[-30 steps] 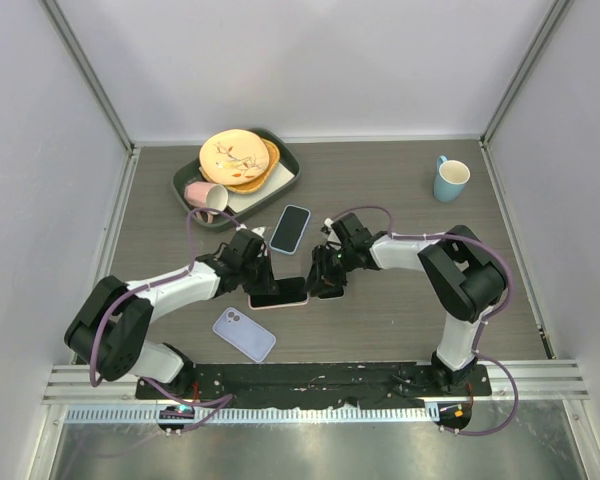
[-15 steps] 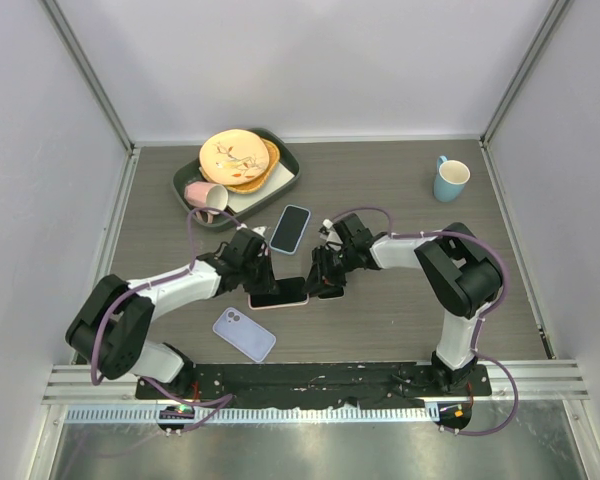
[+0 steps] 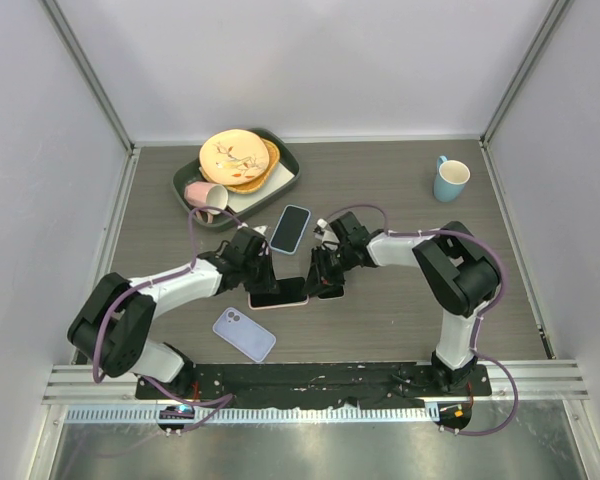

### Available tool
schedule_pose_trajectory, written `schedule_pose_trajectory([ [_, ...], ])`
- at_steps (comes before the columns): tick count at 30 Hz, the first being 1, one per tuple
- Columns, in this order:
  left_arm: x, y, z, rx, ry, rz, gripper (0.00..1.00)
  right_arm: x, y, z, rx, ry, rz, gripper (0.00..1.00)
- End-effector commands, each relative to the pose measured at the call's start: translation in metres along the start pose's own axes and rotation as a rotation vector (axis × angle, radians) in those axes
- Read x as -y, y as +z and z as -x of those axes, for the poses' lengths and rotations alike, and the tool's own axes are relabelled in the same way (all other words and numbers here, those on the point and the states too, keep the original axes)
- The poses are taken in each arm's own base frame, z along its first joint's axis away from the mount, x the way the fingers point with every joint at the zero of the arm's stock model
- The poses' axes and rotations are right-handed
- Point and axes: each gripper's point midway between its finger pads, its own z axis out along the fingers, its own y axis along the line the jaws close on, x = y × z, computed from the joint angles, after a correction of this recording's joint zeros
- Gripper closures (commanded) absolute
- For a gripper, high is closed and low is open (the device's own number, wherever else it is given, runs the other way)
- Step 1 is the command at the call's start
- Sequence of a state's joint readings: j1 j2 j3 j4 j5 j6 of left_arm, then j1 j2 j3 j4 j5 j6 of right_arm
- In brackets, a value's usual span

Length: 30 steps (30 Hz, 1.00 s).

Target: Put the phone into the phone case

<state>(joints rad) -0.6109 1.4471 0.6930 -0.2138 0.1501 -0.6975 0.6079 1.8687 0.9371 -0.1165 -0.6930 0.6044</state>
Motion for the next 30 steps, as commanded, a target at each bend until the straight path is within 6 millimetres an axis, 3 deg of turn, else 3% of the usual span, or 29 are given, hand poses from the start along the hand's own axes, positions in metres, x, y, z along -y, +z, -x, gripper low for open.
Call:
schedule_pose_trajectory([
  [1, -0.038, 0.006, -0.027, -0.097, 0.023, 0.148, 1.00, 0.054, 0.012, -0.031, -0.097, -0.017, -0.244, 0.76],
  [5, -0.037, 0.007, -0.025, -0.097, 0.022, 0.145, 1.00, 0.070, 0.015, -0.037, -0.122, -0.036, -0.332, 0.82],
  [15, -0.037, 0.007, -0.025, -0.101, 0.028, 0.151, 1.00, 0.108, 0.023, -0.059, -0.200, -0.115, -0.585, 0.84],
  [23, -0.036, 0.008, -0.023, -0.101, 0.033, 0.150, 1.00, 0.128, 0.000, -0.048, -0.151, -0.317, -0.929, 0.81],
  [26, -0.035, 0.008, -0.022, -0.101, 0.034, 0.148, 1.00, 0.122, -0.005, -0.040, -0.122, -0.378, -0.975, 0.77],
  [30, -0.036, 0.008, -0.022, -0.101, 0.036, 0.148, 1.00, 0.093, -0.005, -0.025, -0.058, -0.404, -0.880, 0.69],
])
